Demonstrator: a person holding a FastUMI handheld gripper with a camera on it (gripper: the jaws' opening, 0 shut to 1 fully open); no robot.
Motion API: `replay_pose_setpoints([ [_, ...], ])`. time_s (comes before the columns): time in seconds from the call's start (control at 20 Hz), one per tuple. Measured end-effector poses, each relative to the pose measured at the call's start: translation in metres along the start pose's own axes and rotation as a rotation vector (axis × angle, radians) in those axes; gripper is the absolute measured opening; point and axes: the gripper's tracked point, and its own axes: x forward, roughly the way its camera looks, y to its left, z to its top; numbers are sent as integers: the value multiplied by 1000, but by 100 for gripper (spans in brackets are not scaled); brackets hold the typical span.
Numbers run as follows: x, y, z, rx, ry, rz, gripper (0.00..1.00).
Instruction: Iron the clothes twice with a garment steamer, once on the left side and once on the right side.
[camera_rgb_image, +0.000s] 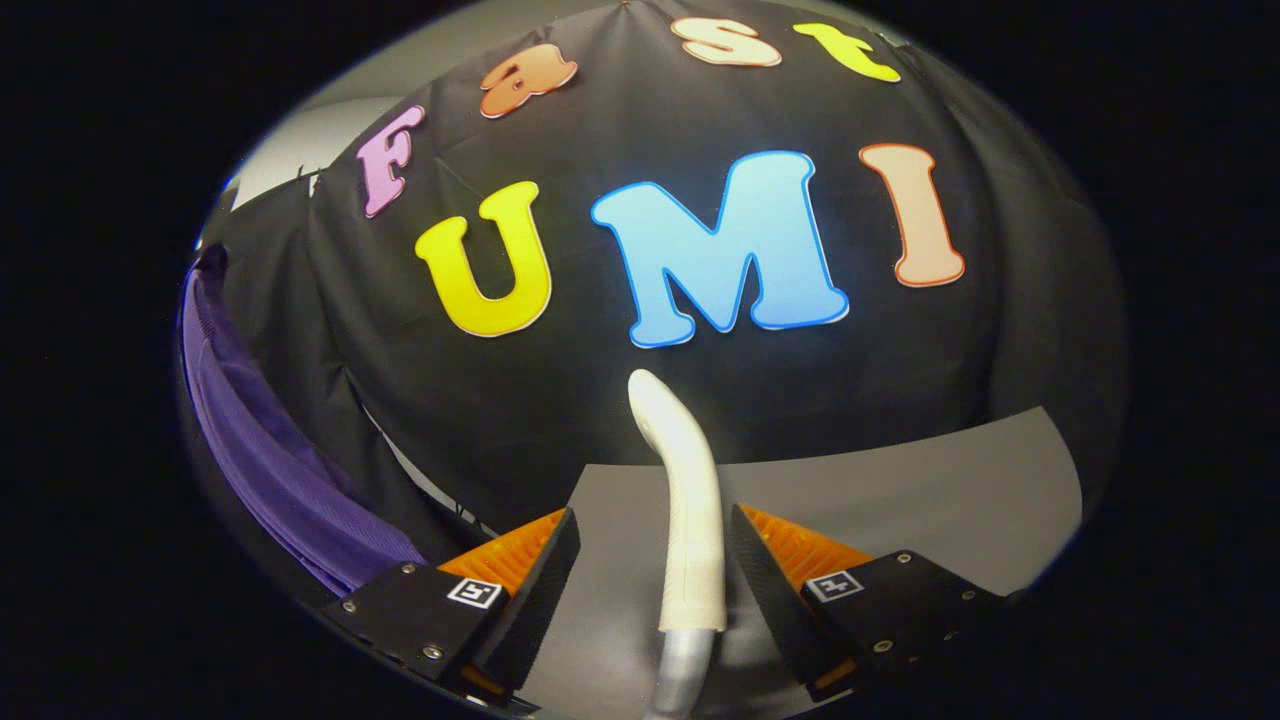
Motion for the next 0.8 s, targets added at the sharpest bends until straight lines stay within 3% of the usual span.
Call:
replay_pose_setpoints([
  [0.15,28,-12,-5,84,76,-7,95],
  [0.4,51,-8,-12,219,159,71,90],
  [0.55,57,-9,-19,302,204,117,57],
  [0.6,58,-7,-21,349,214,150,50],
  [0.7,55,-2,-21,410,218,217,44],
  [0.8,46,-2,-18,400,185,222,37],
])
